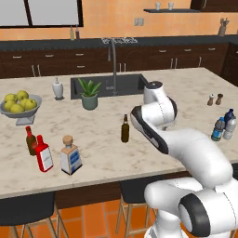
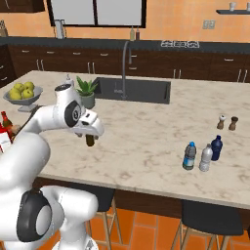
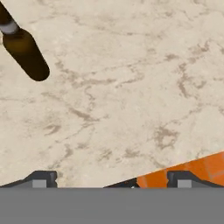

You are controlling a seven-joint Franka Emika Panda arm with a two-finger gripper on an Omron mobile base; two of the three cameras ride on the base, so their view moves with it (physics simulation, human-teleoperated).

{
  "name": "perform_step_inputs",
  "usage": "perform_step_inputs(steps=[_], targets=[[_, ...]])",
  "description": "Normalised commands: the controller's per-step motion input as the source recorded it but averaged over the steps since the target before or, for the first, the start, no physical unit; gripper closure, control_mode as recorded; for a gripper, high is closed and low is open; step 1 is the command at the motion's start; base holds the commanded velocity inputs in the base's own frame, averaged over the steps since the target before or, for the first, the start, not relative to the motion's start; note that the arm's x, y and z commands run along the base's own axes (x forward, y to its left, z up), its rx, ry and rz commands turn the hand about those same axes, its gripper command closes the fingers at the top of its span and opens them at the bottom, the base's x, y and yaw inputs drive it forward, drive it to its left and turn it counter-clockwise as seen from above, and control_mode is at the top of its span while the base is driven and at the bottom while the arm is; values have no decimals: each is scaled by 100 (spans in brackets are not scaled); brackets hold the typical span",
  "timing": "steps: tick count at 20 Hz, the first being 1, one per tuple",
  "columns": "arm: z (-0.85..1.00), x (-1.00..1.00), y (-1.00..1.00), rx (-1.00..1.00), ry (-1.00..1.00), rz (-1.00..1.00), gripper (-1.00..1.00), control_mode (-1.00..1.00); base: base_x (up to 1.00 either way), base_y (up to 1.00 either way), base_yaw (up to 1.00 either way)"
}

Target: Move the plastic bottles in the middle to the plastics group, and the glass bottles in the middle to the glass group.

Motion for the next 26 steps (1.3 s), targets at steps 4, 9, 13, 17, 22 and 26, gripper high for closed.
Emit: perform_step_inputs(steps=[4,9,13,17,22,26], targets=[[3,61,39,7,0,43,-100,-100,0,0,0],[6,75,23,8,8,33,-100,-100,0,0,0],[-2,53,45,3,9,21,-100,-100,0,0,0],[-11,64,42,0,9,9,-100,-100,0,0,0],[-22,58,14,-3,10,5,-100,-100,0,0,0],[-14,32,-14,-3,11,1,-100,-100,0,0,0]])
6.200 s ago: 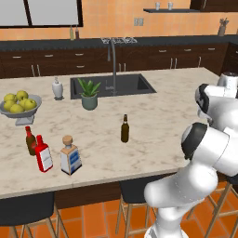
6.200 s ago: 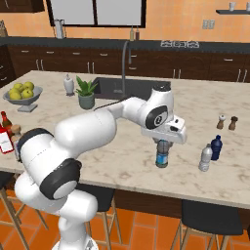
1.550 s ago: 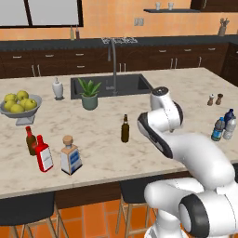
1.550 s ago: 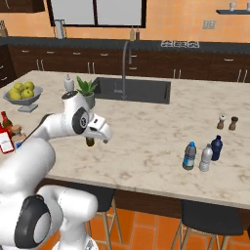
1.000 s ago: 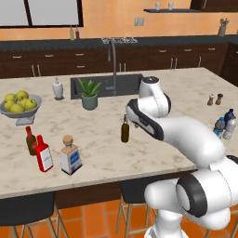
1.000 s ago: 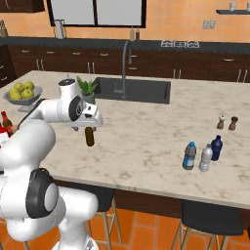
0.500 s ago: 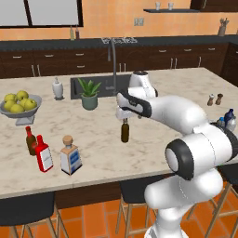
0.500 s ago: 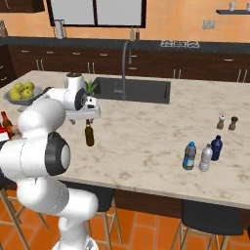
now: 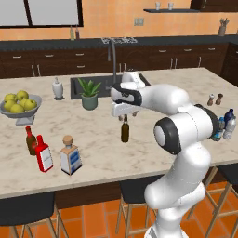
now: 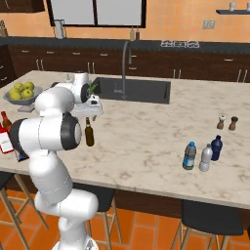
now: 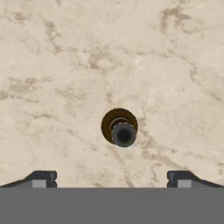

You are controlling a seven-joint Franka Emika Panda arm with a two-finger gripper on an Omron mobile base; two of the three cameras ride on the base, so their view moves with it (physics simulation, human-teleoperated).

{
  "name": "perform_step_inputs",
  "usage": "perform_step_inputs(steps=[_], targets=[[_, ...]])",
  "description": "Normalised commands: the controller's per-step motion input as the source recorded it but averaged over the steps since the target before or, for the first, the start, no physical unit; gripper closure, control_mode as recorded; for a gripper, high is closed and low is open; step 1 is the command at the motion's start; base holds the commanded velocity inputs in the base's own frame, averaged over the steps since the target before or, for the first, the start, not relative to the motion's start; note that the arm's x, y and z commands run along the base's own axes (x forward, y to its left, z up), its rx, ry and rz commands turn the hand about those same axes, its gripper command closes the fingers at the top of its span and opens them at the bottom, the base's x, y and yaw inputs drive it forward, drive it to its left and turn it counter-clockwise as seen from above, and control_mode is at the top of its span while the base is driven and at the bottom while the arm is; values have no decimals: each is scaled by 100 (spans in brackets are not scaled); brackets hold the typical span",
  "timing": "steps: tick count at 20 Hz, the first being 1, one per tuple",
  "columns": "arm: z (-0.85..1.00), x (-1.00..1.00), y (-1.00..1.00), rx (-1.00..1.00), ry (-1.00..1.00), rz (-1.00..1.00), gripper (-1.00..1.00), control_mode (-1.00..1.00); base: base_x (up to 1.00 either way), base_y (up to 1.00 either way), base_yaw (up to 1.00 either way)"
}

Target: Move the plastic bottles in the middle to the plastics group, and the glass bottles in the middle to the glass group.

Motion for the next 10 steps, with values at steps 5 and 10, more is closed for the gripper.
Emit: perform_step_inputs(steps=[5,10], targets=[[-24,35,-6,0,15,1,-100,-100,0,0,0],[-26,48,4,0,9,4,-100,-100,0,0,0]])
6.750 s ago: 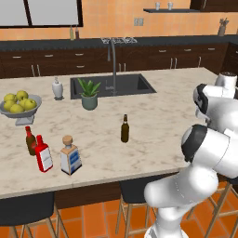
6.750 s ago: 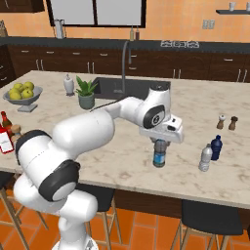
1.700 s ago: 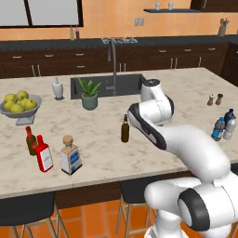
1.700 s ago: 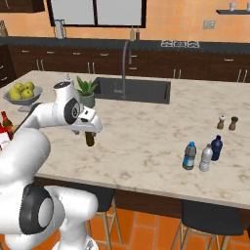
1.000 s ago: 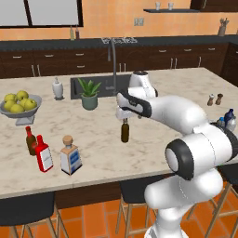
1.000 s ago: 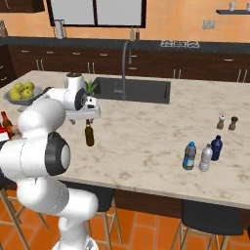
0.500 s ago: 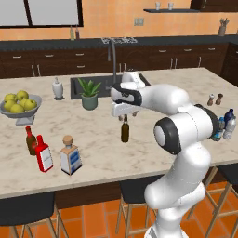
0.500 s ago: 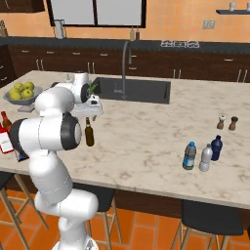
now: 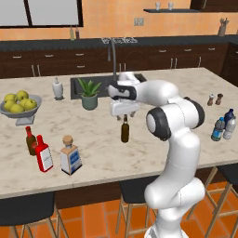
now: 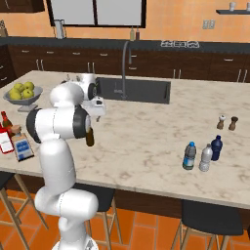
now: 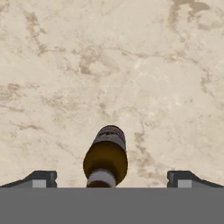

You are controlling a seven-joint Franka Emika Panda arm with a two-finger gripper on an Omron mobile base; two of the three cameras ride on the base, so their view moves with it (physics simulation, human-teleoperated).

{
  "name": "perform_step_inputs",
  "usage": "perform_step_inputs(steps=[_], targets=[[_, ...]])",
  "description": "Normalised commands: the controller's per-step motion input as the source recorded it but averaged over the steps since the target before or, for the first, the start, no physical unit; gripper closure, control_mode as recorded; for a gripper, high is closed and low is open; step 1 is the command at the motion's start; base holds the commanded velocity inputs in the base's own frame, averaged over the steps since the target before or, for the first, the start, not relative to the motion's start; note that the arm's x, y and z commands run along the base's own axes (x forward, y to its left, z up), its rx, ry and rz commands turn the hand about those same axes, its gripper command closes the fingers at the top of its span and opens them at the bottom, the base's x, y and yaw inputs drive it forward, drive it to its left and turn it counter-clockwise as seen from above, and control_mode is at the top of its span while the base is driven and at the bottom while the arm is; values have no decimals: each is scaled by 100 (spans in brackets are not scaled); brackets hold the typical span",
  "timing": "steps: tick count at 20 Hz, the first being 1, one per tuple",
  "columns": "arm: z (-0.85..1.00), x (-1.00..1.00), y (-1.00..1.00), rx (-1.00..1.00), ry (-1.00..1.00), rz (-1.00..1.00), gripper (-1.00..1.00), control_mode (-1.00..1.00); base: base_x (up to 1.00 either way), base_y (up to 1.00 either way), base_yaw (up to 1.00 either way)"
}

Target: Move the plastic bottles in the middle to the plastics group, and the glass bottles in the middle to the glass group.

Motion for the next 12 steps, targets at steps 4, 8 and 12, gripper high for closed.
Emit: perform_step_inputs(steps=[4,8,12], targets=[[-15,25,7,0,1,5,-100,-100,0,0,0],[-2,-13,3,0,0,1,-100,-100,0,0,0],[-1,-27,0,0,0,0,-100,-100,0,0,0]])
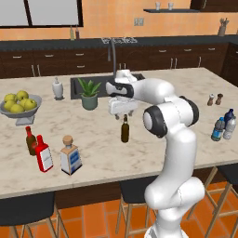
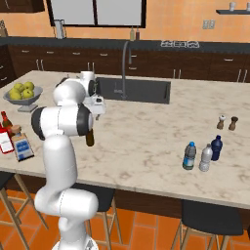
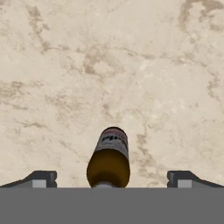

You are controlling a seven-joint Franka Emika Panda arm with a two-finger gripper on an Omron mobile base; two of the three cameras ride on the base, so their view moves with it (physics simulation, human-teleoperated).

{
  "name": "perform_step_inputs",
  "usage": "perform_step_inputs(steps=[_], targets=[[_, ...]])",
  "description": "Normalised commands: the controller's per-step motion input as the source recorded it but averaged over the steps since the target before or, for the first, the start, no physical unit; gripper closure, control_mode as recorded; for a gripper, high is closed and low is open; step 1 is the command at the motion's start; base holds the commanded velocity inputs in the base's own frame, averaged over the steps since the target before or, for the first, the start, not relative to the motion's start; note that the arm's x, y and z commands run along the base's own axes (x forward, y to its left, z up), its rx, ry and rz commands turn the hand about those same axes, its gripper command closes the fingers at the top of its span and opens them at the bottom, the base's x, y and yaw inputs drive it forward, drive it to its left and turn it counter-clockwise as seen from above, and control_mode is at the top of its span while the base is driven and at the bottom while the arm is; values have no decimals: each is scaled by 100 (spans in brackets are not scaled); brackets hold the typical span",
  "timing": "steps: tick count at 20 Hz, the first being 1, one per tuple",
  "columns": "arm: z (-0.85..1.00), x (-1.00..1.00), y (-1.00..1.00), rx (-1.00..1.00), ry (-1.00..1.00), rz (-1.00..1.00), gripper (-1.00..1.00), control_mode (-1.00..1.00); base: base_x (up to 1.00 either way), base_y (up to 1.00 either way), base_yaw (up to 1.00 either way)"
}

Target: Move the plastic bottles in the middle to the plastics group, and the glass bottles in the middle to the glass group.

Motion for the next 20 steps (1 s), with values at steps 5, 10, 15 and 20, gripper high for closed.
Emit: perform_step_inputs(steps=[5,10,15,20], targets=[[-14,-24,0,0,0,0,-100,-100,0,0,0],[-8,-14,-2,0,0,0,-100,-100,0,0,0],[0,0,-1,0,0,0,-100,-100,0,0,0],[13,0,0,0,0,0,-100,-100,0,0,0]])
